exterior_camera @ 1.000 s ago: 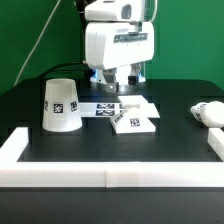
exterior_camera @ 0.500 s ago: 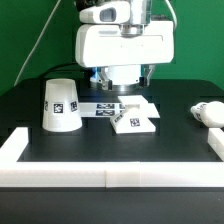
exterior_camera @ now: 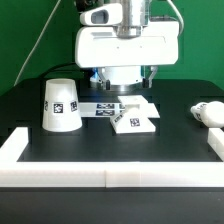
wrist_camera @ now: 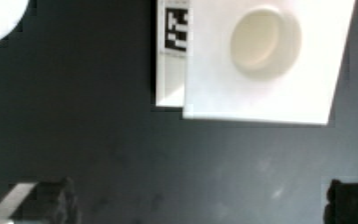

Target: Assemble lamp

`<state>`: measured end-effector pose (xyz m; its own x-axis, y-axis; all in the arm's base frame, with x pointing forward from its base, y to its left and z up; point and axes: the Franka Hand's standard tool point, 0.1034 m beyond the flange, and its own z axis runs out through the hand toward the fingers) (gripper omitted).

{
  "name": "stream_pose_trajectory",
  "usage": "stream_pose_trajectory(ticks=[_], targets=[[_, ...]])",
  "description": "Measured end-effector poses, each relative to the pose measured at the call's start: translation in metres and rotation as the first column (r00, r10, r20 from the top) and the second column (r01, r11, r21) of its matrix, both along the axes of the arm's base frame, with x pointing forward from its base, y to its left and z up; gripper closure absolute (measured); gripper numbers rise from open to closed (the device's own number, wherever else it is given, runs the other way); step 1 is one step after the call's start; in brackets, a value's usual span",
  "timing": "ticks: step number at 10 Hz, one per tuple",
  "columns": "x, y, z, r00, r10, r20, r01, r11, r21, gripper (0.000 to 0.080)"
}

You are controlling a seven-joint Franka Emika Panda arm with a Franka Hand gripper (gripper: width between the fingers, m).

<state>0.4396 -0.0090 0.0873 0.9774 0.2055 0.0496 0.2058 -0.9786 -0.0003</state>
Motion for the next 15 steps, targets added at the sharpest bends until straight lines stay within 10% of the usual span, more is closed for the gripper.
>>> stream_pose_trajectory(ticks=[15], targets=[[-0.031, 0.018, -0.039, 0.997, -0.028, -0.076, 0.030, 0.999, 0.018, 0.0100]])
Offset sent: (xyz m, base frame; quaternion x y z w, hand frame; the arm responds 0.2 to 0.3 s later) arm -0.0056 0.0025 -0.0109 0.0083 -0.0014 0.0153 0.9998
